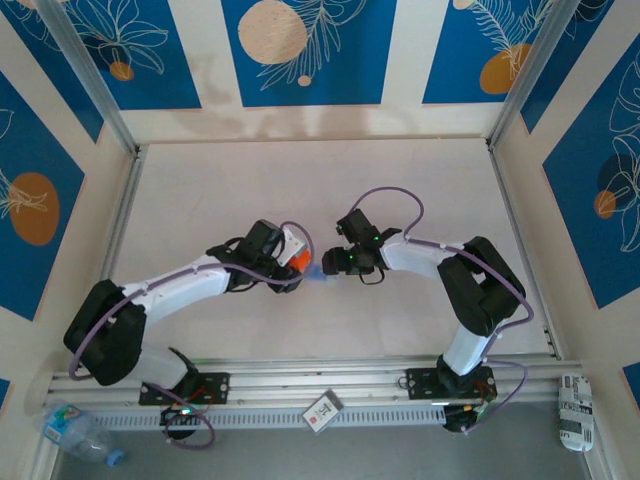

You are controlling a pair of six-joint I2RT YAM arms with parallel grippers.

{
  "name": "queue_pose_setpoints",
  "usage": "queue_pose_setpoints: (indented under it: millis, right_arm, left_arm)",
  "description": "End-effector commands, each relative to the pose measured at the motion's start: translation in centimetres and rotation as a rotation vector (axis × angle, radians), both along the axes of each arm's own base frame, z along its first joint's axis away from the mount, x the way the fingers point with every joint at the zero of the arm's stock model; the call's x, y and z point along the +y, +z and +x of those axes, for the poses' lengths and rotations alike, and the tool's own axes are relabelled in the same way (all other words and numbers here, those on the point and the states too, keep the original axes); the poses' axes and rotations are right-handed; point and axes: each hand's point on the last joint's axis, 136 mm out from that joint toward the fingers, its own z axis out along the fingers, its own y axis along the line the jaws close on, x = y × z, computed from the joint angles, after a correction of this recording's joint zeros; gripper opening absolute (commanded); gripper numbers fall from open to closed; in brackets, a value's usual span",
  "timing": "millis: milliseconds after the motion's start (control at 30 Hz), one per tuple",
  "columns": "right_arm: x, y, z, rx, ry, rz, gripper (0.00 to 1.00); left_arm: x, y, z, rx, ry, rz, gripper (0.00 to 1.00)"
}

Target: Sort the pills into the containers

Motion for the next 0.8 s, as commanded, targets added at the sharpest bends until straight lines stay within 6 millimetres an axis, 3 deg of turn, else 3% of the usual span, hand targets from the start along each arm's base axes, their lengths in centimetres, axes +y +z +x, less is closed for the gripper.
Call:
queue_pose_setpoints:
  millis: [0, 233, 433, 633, 767]
  right_arm:
    - [-0.2, 3.2, 1.0, -0.031, -0.028, 0.034, 0.67]
    - [-2.4, 8.3, 4.0, -0.108, -0.084, 0.075, 0.68]
    - [-5.0, 11.5, 6.0, -0.137, -0.134, 0.095, 0.68]
    - [-8.1, 12.8, 7.1, -0.104, -0.201, 0.106, 0.69]
    - [-10.3, 12.3, 7.0, -0.060, -0.247, 0.083, 0.71]
  left_arm:
    - [-1.3, 3.0, 1.2, -0.079, 0.014, -0.139, 0.00]
    - [-2.4, 6.7, 3.2, -0.205, 0.020, -0.273, 0.00]
    - [-2.9, 11.4, 5.6, -0.374, 0.006, -0.381, 0.00]
    - [-3.0, 16.6, 7.1, -0.580, -0.036, -0.495, 0.00]
    - [-2.9, 18.5, 7.9, -0.636, -0.044, -0.537, 0.00]
